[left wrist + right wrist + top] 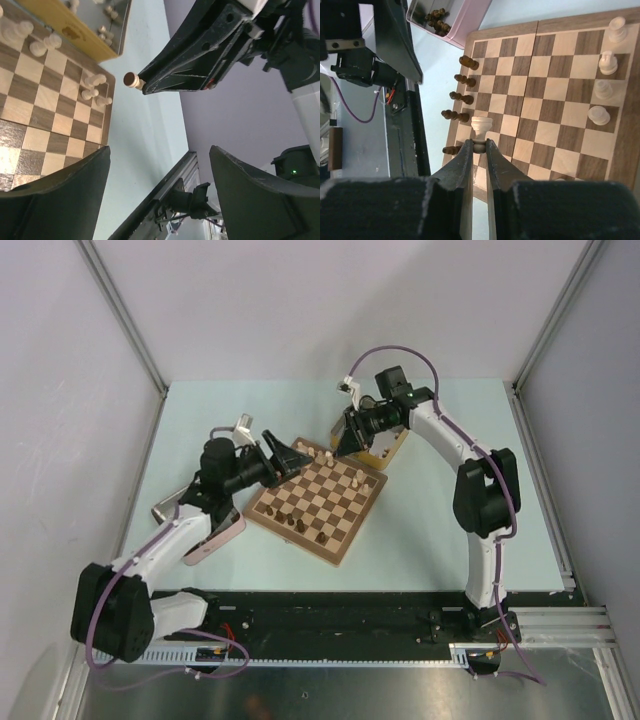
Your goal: Set up the chess pieces on the board
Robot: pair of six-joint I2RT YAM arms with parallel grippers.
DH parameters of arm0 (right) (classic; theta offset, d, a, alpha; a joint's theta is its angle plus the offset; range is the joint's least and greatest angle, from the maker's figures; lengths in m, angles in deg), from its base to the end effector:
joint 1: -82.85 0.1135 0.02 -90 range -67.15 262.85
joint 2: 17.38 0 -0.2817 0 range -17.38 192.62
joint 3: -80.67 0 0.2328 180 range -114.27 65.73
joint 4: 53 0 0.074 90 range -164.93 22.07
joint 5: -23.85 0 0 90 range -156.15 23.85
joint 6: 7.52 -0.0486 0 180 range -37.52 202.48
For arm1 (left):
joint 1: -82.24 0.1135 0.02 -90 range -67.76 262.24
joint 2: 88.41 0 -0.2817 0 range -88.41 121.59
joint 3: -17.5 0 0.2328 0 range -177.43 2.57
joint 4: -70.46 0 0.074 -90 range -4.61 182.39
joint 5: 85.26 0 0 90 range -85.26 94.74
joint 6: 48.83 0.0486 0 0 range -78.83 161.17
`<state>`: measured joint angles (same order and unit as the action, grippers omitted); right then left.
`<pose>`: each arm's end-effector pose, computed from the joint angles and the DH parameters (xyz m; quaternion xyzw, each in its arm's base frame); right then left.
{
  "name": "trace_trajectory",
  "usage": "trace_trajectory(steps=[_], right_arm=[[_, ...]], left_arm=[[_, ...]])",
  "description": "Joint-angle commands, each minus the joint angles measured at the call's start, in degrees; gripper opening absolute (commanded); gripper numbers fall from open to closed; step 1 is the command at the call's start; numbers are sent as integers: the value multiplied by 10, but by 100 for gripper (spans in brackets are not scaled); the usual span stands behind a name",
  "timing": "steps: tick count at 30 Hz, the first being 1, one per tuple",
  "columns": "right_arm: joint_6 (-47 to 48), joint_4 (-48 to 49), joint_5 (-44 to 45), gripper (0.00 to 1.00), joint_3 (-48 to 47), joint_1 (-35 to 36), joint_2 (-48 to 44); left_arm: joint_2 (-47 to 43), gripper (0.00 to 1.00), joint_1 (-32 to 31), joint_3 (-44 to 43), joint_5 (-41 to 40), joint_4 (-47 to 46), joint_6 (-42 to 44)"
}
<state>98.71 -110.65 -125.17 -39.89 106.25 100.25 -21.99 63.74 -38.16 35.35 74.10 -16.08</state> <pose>0.3876 0.2131 0.2941 -0.4216 0.7296 0.4850 0.2339 0.2275 -0.1022 0.2994 -0.1002 0.7726 -0.5276 0.3386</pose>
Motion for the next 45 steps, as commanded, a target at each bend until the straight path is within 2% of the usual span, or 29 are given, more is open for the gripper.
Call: trace_trajectory(steps=[1,10,18,26,33,38,42,45], right_arm=[[-21,15,-23,3,10,13,-32],[-16,18,-60,3,15,29,-45],[-6,18,-65,3,20,31,-54],[-16,30,-64,3,19,32,-54],[-4,17,-43,4,16,28,-56],[41,-38,-17,3,6,31,-54],[138,-132,69,4,-27,40,-35],[190,-219,149,4,-72,52,-2]], left_arm=[[35,82,-20,-27,-9,-27,-30],[103,76,-30,-58,-32,-28,-41],[122,62,-35,-71,-34,-37,-65],[125,57,-39,-70,-37,-44,-76],[102,59,-36,-42,-61,-43,-75],[72,63,-22,-23,-77,-39,-63],[19,70,-1,-22,-103,8,-4],[-35,73,21,-30,-136,93,63]])
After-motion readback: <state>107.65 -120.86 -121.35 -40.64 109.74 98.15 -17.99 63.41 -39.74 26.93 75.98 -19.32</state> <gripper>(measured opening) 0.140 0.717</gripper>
